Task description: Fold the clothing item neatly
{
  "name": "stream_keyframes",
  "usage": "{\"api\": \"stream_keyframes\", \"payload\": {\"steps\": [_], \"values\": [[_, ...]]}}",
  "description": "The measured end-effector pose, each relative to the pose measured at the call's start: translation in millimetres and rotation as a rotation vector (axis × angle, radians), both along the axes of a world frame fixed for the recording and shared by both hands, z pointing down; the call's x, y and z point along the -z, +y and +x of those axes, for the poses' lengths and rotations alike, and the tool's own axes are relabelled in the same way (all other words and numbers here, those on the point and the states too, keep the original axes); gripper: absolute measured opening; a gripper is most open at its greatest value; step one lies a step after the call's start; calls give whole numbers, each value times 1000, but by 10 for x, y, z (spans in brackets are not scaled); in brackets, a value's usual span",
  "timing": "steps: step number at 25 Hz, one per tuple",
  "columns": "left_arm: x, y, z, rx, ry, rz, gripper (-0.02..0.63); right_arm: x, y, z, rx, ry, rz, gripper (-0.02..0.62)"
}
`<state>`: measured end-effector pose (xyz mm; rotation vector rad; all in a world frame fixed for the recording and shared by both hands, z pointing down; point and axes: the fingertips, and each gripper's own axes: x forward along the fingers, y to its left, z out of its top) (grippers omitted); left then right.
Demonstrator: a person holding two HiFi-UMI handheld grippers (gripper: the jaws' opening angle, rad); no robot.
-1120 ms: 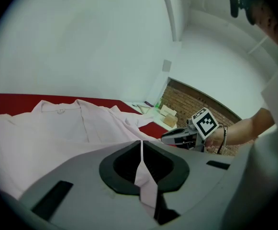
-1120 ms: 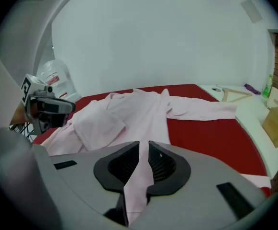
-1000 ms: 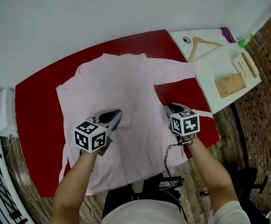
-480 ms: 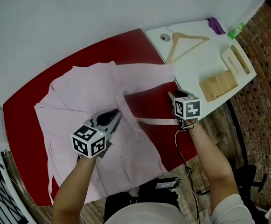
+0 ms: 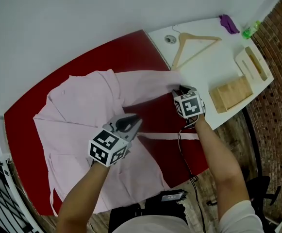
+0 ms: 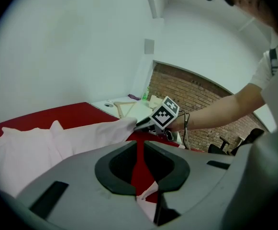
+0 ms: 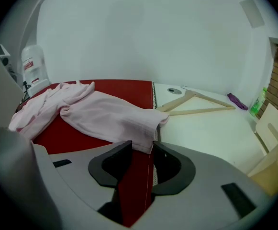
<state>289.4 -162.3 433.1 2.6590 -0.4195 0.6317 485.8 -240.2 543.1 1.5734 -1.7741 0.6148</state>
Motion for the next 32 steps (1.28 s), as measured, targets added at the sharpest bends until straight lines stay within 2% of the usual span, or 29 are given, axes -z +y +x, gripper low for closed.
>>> {"api": "stream_keyframes", "payload": {"steps": [3,5,9,16,21,26,32], "values": [[-47,-38,188,-33,-20,17,23,-33,18,-21,20,-20,-18,136],[-94,-62,327,-59,-43,34,23,-24,56,-14,28,-35,-22,60],[-184,-65,611,-131,-108,95,66,97,127,-16,45,-71,15,37],[-451,-180,1143,-243,-283,362,123,497,212,-132,49,-209,101,32],[-530,-348,1461,-254,-360,519,126,759,213,-266,65,-319,143,32],[-556,-490,1606,-263,-432,622,126,868,221,-295,66,-407,158,28],[-435,-550,1635,-242,-415,704,126,898,246,-327,75,-465,161,21]]}}
